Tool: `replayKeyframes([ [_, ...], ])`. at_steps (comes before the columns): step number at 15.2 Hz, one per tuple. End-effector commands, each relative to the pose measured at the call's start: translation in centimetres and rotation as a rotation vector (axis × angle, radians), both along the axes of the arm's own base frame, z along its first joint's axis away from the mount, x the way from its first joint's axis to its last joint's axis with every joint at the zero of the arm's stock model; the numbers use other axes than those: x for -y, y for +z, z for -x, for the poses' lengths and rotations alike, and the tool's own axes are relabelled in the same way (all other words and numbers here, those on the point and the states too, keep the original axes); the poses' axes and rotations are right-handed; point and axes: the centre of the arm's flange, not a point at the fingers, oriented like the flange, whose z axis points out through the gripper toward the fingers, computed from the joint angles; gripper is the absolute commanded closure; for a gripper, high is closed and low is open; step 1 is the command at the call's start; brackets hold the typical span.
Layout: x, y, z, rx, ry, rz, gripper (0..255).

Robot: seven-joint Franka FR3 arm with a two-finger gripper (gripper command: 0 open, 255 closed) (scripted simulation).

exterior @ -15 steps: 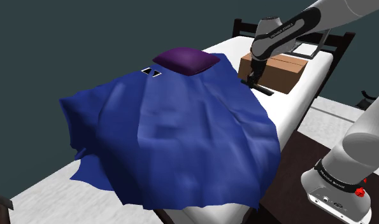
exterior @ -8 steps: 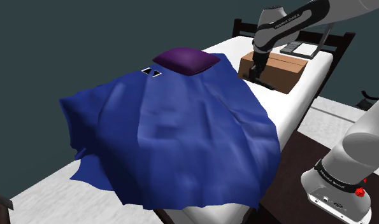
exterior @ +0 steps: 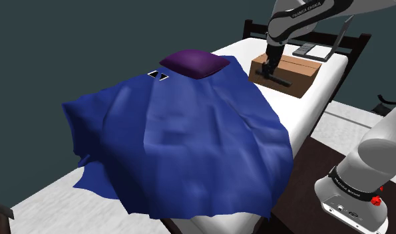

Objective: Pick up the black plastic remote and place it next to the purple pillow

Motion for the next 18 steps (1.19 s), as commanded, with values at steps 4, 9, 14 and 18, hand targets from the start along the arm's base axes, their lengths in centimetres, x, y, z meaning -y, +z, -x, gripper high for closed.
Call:
replayKeyframes([
  [4, 0.0, 2.6, 0.0, 0.0, 0.0, 0.0, 255],
  [9, 0.0, 5.3, 0.0, 0.0, 0.0, 0.0, 255],
  [14, -0.8, 7.2, -1.0, 0.0, 0.0, 0.0, 255],
  [18, -4.1, 7.2, -5.1, 0.0, 0.0, 0.0, 255],
])
